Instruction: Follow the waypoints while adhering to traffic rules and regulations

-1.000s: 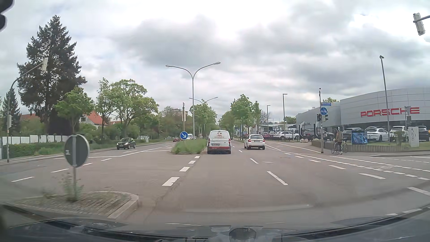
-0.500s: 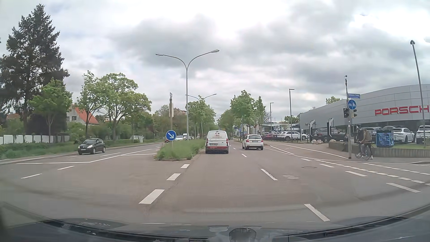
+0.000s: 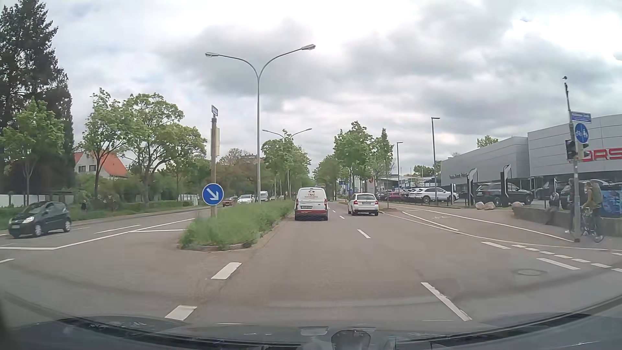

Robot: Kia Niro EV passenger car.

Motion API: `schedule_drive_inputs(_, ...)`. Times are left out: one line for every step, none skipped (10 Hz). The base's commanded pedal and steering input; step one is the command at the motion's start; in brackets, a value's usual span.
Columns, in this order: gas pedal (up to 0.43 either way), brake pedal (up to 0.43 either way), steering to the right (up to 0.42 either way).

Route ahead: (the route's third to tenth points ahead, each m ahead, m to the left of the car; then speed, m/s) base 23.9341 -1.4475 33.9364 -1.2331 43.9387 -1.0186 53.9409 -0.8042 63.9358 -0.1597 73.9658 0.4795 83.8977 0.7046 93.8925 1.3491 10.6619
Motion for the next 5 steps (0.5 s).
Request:
schedule_drive_inputs(0.138,0.0,0.0)
schedule_drive_inputs(0.13,0.0,-0.001)
schedule_drive_inputs(0.13,0.0,-0.001)
schedule_drive_inputs(0.13,0.0,-0.002)
schedule_drive_inputs(0.13,0.0,-0.003)
